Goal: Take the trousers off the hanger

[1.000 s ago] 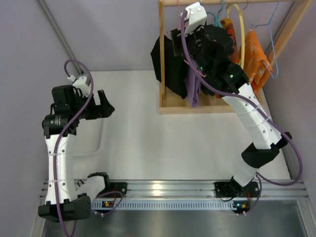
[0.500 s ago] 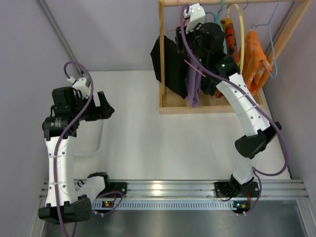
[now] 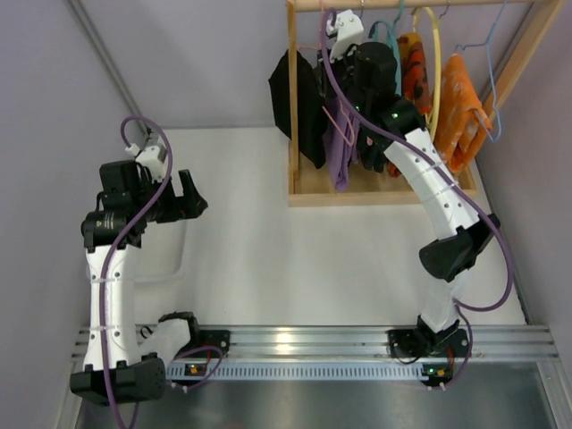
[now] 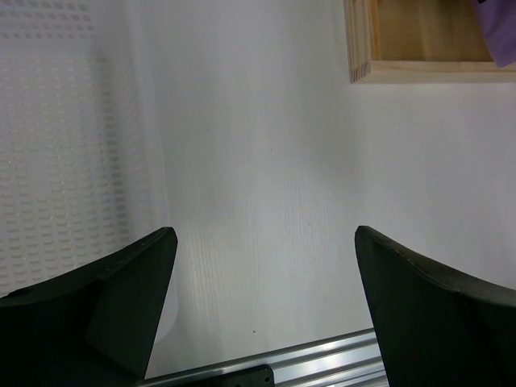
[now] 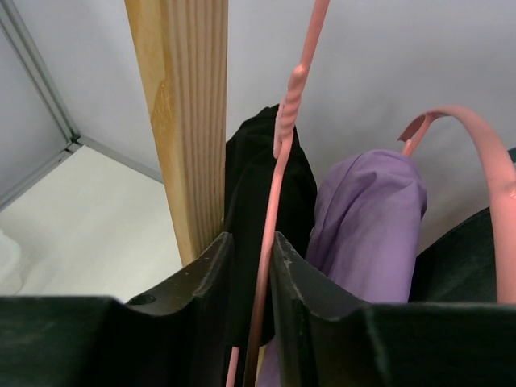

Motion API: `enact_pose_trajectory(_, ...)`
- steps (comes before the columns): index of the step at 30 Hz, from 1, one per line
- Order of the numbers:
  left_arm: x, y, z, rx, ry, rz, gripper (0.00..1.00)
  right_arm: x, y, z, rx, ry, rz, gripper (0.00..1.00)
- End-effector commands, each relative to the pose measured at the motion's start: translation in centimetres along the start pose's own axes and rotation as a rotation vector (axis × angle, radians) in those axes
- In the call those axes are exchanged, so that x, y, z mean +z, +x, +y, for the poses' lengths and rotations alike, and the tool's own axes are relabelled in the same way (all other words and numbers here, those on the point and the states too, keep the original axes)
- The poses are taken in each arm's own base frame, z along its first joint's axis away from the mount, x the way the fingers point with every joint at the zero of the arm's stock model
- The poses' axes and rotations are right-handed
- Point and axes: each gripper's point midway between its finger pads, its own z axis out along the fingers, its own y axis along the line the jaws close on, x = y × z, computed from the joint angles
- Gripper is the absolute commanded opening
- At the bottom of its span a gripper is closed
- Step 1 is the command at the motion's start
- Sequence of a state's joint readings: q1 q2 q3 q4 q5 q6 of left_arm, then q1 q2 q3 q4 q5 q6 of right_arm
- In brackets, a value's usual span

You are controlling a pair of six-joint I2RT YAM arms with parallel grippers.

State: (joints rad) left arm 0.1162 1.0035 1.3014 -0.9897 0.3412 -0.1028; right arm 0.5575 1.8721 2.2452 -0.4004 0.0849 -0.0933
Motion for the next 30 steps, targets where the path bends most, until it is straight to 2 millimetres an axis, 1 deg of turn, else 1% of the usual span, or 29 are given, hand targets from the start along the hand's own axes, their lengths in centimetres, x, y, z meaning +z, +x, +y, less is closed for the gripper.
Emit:
enact_pose_trajectory(1, -0.3, -1.7, 0.0, 0.015, -0.008, -0.072, 0.98, 0.4, -1.5, -0.8, 0.017, 0.026, -0.048, 0.25)
enact_pose_trajectory(2, -0.3, -1.7, 0.0, 0.016, -0.008, -0.073, 0.98, 0.5, -1.4, -0.7, 0.016, 0.026, -0.045, 0.23)
enact_pose_trajectory(3, -0.3, -1.7, 0.1, 0.013, -0.009, -0.071, 0.98, 0.4, -1.5, -0.8, 0.017, 0.028, -0.049, 0.17)
enact_pose_trajectory(5, -0.2, -1.5, 0.2, 0.013, -0.013, -0.067, 0.98, 0.3, -1.6, -0.8, 0.024, 0.026, -0.05, 0.1)
enact_pose_trajectory(6, -0.2, -1.6, 0.2, 0.012, -0.013, -0.068, 0.99, 0.1, -2.0, -0.8, 0.031, 0.025, -0.057, 0.0)
enact_pose_trajectory(9, -0.2, -1.6, 0.2, 0.014, -0.016, -0.071, 0.98, -0.7, -3.2, -0.5, 0.072, 0.005, -0.084, 0.0)
enact_pose_trajectory(10, -0.2, -1.7, 0.2, 0.013, -0.018, -0.073, 0.98, -1.4, -4.3, -0.5, 0.096, -0.004, -0.107, 0.0)
enact_pose_trajectory(11, -0.2, -1.7, 0.3, 0.013, -0.02, -0.073, 0.98, -1.7, -4.7, -0.3, 0.119, -0.011, -0.116, 0.0)
enact_pose_trajectory(14, -0.2, -1.7, 0.2, 0.013, -0.016, -0.072, 0.98, -3.6, -7.8, -0.2, 0.184, -0.031, -0.199, 0.0)
enact_pose_trajectory(15, 0.0, -1.8, 0.2, 0.009, -0.016, -0.07, 0.98, -4.7, -9.7, -0.4, 0.208, -0.039, -0.255, 0.0)
enact_pose_trajectory(17, 0.1, -1.8, 0.2, 0.007, -0.013, -0.068, 0.98, -5.6, -10.9, -0.5, 0.229, -0.041, -0.297, 0.0)
enact_pose_trajectory(19, 0.3, -2.0, 0.2, 0.004, -0.008, -0.066, 0.98, -7.0, -12.8, -1.0, 0.253, -0.028, -0.354, 0.0)
enact_pose_trajectory(21, 0.4, -2.1, 0.1, 0.005, -0.005, -0.067, 0.98, -7.8, -13.9, -1.7, 0.269, 0.0, -0.386, 0.0)
enact_pose_trajectory(22, 0.3, -2.3, 0.1, 0.007, -0.003, -0.073, 0.98, -8.7, -14.8, -2.3, 0.276, 0.026, -0.414, 0.0)
enact_pose_trajectory(23, 0.4, -2.4, 0.1, 0.009, -0.001, -0.074, 0.98, -8.9, -15.1, -2.7, 0.28, 0.041, -0.425, 0.0)
enact_pose_trajectory(25, 0.4, -2.6, 0.0, 0.012, 0.003, -0.082, 0.98, -10.1, -16.0, -3.0, 0.291, 0.049, -0.465, 0.0)
enact_pose_trajectory(30, 0.3, -2.9, -0.3, 0.016, 0.021, -0.102, 0.98, -12.3, -17.6, -3.2, 0.304, 0.042, -0.522, 0.0)
